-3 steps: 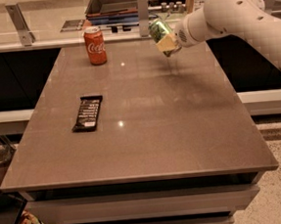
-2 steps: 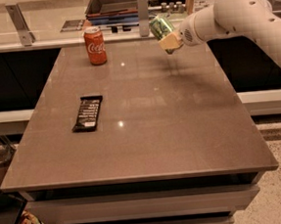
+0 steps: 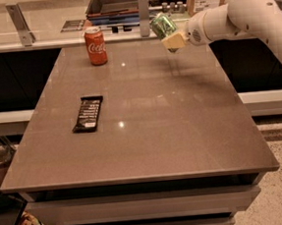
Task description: Place green can upright
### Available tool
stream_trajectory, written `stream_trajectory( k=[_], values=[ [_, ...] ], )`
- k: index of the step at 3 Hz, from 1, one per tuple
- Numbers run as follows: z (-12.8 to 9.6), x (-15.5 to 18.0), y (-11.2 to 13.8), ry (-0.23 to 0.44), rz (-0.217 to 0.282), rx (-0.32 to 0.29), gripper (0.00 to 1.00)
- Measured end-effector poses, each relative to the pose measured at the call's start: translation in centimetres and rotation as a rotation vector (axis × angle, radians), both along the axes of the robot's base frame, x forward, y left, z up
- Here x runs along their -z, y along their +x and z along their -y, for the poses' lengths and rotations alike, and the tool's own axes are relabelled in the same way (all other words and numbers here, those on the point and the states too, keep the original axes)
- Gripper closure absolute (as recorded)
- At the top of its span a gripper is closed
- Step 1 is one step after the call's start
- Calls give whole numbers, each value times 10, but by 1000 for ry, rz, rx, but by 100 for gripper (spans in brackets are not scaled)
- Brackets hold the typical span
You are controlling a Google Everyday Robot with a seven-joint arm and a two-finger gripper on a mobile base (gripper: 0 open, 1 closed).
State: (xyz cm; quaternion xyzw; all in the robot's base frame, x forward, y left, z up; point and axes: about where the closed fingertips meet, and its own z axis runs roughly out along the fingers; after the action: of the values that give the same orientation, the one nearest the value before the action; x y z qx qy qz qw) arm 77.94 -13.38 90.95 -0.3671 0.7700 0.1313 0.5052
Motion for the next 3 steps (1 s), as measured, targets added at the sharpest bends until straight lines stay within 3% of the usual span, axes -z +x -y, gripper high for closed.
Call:
stream_trajectory(
  k=[2,3],
  values=[
    [2,-1,-3,12,38,-142,100],
    [4,4,-5,19,40,-176,100]
  ],
)
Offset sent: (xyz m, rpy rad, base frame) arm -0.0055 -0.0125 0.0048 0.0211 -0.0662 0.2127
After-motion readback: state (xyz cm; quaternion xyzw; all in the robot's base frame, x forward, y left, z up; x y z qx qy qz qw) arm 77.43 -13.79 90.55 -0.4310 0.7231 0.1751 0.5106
